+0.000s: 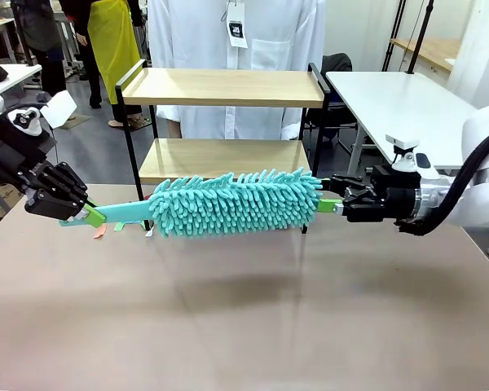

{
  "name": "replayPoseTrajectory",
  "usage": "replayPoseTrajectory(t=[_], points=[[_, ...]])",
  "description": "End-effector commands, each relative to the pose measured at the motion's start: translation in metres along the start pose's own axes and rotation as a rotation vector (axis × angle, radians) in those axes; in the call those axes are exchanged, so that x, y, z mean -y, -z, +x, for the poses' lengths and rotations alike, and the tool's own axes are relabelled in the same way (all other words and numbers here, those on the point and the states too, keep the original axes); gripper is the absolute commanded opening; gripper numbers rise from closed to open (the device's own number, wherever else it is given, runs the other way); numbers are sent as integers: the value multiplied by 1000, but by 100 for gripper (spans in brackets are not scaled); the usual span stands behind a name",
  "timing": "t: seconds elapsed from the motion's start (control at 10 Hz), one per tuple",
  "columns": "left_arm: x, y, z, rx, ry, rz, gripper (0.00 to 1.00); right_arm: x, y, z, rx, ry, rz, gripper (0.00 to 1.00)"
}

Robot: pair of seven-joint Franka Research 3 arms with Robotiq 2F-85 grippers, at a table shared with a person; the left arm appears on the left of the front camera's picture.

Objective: Clean the shelf.
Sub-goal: Hand the Duster back to the human.

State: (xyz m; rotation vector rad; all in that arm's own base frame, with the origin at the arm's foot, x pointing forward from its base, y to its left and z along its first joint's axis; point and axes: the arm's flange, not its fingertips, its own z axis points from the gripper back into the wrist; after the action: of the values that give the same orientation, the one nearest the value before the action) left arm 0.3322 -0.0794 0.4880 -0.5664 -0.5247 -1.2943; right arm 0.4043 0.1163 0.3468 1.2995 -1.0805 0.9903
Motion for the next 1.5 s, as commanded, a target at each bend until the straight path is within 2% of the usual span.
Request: replayPoseTrajectory(t=[0.0, 0.5, 0.8, 0.9, 1.0, 1.1, 1.2, 1.3, 1.4], points=[[0, -1, 4, 32, -11, -5, 13, 1, 22, 1, 19, -6, 13, 100], [0, -1, 4, 32, -11, -5, 13, -1, 71, 9, 26, 23, 111, 100], [0, -1, 4, 32, -11, -5, 13, -4, 85, 10, 6, 33, 138, 100], [0, -1, 4, 32, -11, -5, 13, -4, 85, 10, -11, 32, 145, 41], [0, -1, 4, 32, -11, -5, 13, -4, 83, 10, -30, 31, 156, 41], [0, -1, 4, 32, -11, -5, 13, -4, 82, 9, -42, 30, 167, 0], [0, -1, 4, 32, -11, -5, 13, -3, 81, 9, -50, 27, 170, 35], [0, -1, 4, 32, -11, -5, 13, -3, 79, 9, -54, 26, 169, 0], [0, -1, 4, 32, -11, -5, 13, -2, 79, 10, -53, 27, 170, 0]])
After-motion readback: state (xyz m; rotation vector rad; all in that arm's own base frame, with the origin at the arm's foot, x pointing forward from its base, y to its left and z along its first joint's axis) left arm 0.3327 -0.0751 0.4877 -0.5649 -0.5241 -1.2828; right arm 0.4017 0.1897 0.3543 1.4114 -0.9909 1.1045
